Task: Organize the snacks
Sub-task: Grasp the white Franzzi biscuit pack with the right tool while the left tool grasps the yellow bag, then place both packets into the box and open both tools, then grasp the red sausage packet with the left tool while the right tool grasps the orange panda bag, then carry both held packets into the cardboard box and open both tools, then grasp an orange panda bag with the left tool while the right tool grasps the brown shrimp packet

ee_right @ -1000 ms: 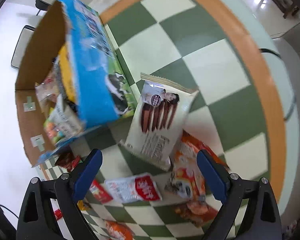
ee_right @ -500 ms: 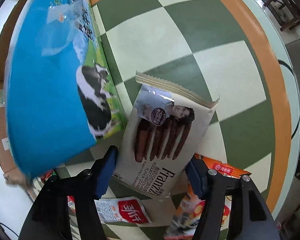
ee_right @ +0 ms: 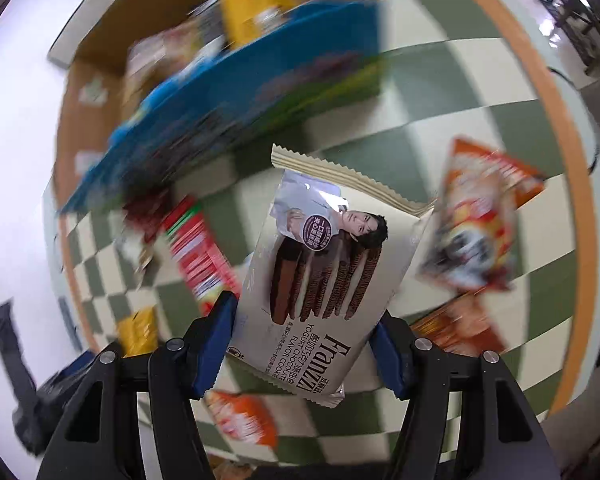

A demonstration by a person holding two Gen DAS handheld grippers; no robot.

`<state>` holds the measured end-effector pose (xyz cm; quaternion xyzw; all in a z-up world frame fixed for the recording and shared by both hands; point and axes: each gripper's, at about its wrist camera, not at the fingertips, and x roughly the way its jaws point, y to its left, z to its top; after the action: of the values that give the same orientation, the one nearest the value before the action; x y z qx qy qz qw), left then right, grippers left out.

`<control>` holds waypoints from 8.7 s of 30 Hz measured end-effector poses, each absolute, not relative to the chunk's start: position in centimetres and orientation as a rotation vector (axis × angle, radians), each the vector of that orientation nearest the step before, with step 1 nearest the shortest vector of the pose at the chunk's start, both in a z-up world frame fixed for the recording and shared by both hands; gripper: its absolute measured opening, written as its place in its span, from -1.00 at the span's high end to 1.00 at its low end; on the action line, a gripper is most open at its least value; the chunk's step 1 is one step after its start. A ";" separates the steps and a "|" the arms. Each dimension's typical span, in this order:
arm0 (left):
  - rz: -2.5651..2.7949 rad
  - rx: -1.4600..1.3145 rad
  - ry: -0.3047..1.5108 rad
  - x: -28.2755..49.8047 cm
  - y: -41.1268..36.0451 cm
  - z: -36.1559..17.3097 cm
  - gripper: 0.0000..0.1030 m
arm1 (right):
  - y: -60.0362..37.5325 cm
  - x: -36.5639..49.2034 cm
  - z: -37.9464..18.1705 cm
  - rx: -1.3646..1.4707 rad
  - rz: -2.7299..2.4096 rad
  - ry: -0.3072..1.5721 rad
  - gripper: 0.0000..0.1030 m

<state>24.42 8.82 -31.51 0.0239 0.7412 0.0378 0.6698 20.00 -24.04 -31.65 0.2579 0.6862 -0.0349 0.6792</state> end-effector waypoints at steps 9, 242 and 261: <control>0.024 0.096 1.791 24.9 8.3 -37.8 -0.44 | -17.3 20.7 -33.7 0.529 -0.026 1.602 -0.29; -0.195 0.015 1.956 13.8 -0.7 -38.0 -0.66 | -31.4 11.8 -36.9 0.454 -0.071 1.711 -0.81; -0.190 0.013 1.893 12.7 -3.4 -37.9 -0.03 | -30.3 12.0 -40.3 0.187 -0.118 1.733 -0.33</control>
<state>12.68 -3.42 -37.93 0.0057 0.8099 -0.0813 0.5808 12.00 -30.35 -40.28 0.0818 0.7606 -0.0519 0.6420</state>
